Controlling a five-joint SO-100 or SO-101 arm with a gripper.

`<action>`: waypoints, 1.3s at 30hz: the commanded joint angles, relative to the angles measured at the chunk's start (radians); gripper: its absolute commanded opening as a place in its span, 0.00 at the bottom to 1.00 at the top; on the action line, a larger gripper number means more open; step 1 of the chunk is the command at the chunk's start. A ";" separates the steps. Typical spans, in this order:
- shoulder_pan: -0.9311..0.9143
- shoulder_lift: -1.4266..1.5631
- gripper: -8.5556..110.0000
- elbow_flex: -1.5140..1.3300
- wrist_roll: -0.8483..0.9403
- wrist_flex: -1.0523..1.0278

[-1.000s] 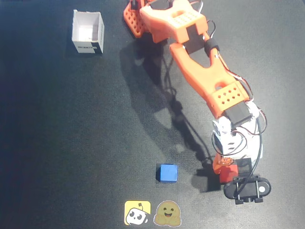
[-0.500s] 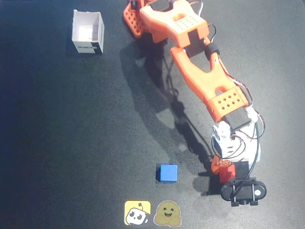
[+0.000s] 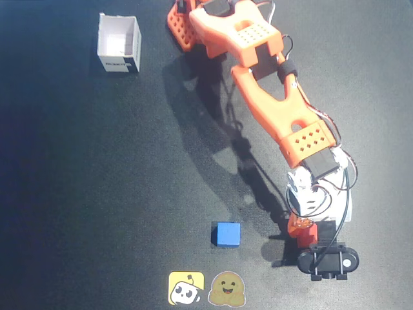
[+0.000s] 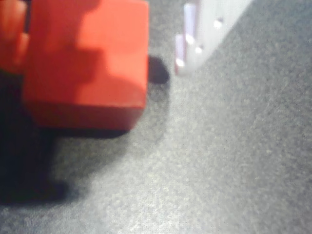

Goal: Put the red cube on top of the blue cube.

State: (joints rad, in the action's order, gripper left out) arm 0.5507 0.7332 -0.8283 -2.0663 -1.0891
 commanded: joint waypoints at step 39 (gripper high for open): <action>-0.032 0.146 0.12 0.034 -0.020 -0.143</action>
State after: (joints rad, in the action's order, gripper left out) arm 0.5323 0.7670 -0.8283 -2.0847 -1.2164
